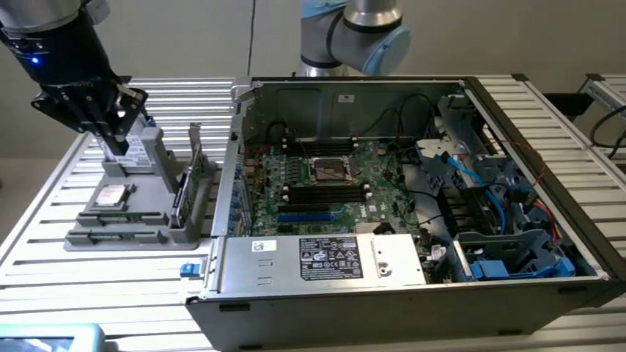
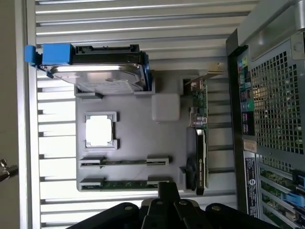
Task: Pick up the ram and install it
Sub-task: 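Reach for the ram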
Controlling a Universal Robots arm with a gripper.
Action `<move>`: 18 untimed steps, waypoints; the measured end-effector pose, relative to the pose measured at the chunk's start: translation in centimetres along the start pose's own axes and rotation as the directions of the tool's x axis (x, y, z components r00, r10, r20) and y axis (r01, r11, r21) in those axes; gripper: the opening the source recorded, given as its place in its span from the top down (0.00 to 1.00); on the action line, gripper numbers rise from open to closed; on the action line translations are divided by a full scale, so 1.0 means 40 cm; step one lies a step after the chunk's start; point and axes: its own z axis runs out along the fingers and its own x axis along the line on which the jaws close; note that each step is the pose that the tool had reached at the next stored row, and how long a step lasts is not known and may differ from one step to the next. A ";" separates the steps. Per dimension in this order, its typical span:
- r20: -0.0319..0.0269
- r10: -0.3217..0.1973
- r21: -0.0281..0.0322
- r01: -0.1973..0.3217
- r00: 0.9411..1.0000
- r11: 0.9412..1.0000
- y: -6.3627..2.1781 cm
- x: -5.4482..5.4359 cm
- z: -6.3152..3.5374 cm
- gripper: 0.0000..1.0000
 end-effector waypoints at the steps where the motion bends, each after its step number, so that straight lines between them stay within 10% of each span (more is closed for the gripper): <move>1: 0.000 0.000 0.001 0.000 1.000 1.000 -0.002 0.006 0.002 0.89; 18: 0.002 0.000 0.025 0.000 1.000 1.000 -0.019 0.072 0.014 0.89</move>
